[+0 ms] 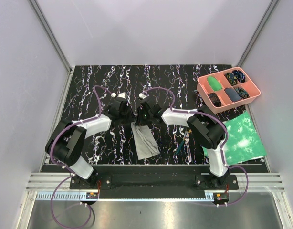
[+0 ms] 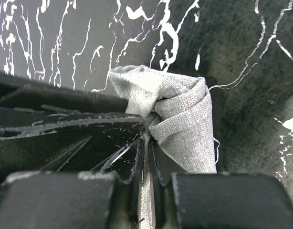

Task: Fold the napkin into a case and place the utensils inside
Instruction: Stuff the top corner of the smaller-rectangle-folded napkin into the folded napkin.

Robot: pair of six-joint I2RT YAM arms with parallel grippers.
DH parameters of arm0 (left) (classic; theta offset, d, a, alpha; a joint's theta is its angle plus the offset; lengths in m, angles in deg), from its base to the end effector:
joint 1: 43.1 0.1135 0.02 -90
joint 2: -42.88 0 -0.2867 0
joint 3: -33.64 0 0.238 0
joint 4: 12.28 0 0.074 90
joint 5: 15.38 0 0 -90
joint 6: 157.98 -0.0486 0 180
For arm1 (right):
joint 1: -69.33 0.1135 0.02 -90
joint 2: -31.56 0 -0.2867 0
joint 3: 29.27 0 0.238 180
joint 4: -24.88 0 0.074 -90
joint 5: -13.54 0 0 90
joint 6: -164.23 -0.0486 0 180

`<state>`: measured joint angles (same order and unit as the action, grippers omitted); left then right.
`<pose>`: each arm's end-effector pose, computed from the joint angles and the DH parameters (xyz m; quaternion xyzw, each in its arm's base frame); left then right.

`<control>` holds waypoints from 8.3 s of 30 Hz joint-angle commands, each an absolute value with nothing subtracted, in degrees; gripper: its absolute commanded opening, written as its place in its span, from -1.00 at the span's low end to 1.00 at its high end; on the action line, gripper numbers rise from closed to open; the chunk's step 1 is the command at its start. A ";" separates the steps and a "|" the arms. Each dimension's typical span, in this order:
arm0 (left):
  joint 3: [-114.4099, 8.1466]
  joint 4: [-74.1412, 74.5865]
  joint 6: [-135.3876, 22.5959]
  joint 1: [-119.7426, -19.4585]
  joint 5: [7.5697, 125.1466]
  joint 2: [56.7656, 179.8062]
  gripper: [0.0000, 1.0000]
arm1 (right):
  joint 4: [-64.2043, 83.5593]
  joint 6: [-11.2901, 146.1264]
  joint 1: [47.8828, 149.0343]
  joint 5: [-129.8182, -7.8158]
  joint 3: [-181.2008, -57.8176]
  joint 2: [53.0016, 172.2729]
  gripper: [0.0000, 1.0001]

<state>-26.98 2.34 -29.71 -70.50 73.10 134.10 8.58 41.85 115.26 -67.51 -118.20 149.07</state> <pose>0.2811 -0.1472 0.1920 -0.0825 0.9209 -0.2168 0.3134 0.3061 0.3271 0.1678 -0.1383 0.9107 0.2974 0.2511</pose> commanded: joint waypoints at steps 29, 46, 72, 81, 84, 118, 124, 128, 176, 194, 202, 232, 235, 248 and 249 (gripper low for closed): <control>-28.33 7.69 -32.91 -74.74 81.48 131.13 -1.00 | 8.16 44.18 115.56 -62.92 -119.64 148.71 -0.93; -23.59 2.50 -27.46 -73.86 73.30 128.22 -1.00 | 3.41 39.00 115.83 -61.61 -123.76 148.28 -1.00; -18.58 -1.81 -28.07 -70.00 71.01 124.18 -1.00 | 7.58 40.12 116.09 -61.86 -120.60 148.98 -0.40; -18.40 -0.84 -28.16 -69.12 70.67 124.00 -1.00 | 1.75 45.49 115.56 -61.87 -122.62 145.81 -0.22; -18.67 -0.40 -28.42 -69.12 70.75 123.65 -1.00 | 1.75 45.84 115.56 -61.52 -122.80 146.08 -0.25; -12.16 -7.87 -22.97 -68.68 66.70 121.11 -1.00 | 18.61 26.43 113.54 -61.06 -117.98 146.70 -1.00; -10.58 -9.01 -22.80 -68.76 66.71 119.52 -1.00 | 26.17 15.97 111.87 -60.89 -116.12 146.69 -1.00; -9.96 -9.28 -22.98 -68.68 67.06 119.69 -1.00 | 25.13 16.13 112.04 -60.56 -119.45 148.53 -1.00; -15.68 -4.53 -25.35 -62.35 64.25 122.69 -1.00 | 13.61 34.77 108.62 -47.28 -122.10 150.46 -0.86; -15.24 -5.76 -24.82 -62.44 63.28 123.82 -1.00 | 18.09 31.96 109.32 -43.41 -125.88 156.80 -1.00; -15.24 -6.02 -24.65 -62.44 63.55 124.09 -1.00 | 22.22 27.83 110.20 -41.92 -124.21 156.80 -1.00; -16.56 -3.57 -24.91 -62.44 66.09 129.81 -0.70 | 12.75 31.50 109.77 -45.78 -123.60 149.52 -1.00; -17.26 -0.76 -26.49 -62.35 66.18 126.74 -0.57 | 8.53 34.06 108.89 -46.66 -121.76 146.09 -0.99; -26.22 5.23 -27.02 -62.26 60.38 126.00 -0.47 | 2.45 44.35 103.00 -48.51 -106.72 131.06 -0.79; -26.66 5.05 -27.11 -62.26 60.90 127.07 -0.48 | 2.10 44.70 102.30 -47.90 -105.59 130.70 -0.79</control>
